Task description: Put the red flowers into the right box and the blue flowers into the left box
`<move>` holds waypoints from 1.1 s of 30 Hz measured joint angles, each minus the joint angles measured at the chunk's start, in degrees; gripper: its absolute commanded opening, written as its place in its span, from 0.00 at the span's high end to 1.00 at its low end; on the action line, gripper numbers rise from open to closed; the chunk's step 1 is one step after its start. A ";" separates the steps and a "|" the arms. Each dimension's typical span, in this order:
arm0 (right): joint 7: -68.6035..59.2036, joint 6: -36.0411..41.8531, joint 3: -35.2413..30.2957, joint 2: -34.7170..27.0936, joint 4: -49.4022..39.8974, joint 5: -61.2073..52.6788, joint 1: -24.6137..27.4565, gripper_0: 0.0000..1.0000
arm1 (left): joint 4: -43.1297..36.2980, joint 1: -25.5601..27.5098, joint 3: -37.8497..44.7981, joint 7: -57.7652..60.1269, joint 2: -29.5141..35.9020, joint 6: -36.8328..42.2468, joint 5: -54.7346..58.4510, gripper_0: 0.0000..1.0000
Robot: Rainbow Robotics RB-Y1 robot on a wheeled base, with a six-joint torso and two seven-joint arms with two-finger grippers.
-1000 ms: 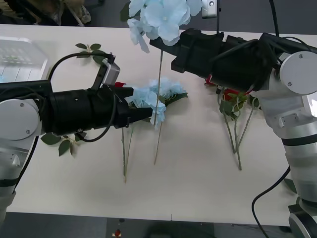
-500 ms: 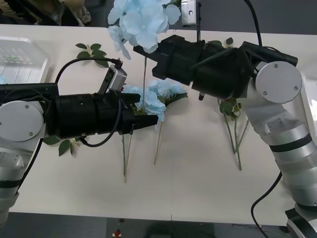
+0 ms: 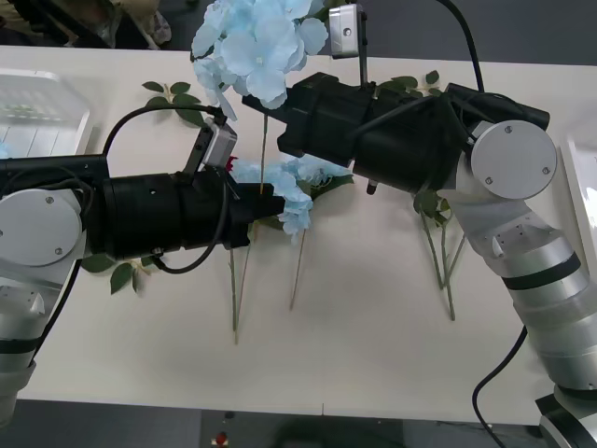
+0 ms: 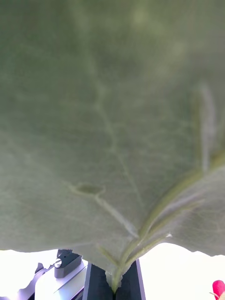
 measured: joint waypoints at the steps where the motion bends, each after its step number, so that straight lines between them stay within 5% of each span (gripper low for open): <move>1: 0.00 0.00 0.00 0.00 0.00 0.00 0.00 1.00 | 0.00 0.00 0.00 0.00 0.00 0.00 0.00 1.00; 8: 0.00 0.00 0.00 0.00 0.00 0.00 0.00 1.00 | 0.00 0.00 0.00 -0.01 0.00 0.00 0.00 1.00; 9: 0.00 0.00 0.00 0.00 0.00 0.00 0.00 0.82 | 0.00 0.00 0.00 -0.01 0.00 0.00 0.00 1.00; 10: 0.00 0.00 0.00 0.00 0.00 0.00 0.00 0.49 | 0.00 0.00 0.00 -0.01 0.00 0.00 0.00 1.00; 12: 0.00 0.00 0.00 0.00 0.00 0.00 0.00 0.22 | 0.00 0.00 0.02 -0.01 0.00 0.00 -0.02 1.00; 14: 0.00 0.00 0.00 0.00 0.00 0.13 0.00 0.10 | 0.00 0.00 0.12 -0.01 0.00 0.00 -0.22 1.00; 20: 0.01 0.00 0.00 0.00 0.00 1.32 0.00 0.00 | 0.00 0.00 2.18 -0.01 1.42 0.00 -0.12 1.00; 33: 0.01 7.22 -3.57 0.00 0.00 1.30 0.00 0.00 | -0.01 0.53 11.75 -0.01 13.38 -0.29 5.87 1.00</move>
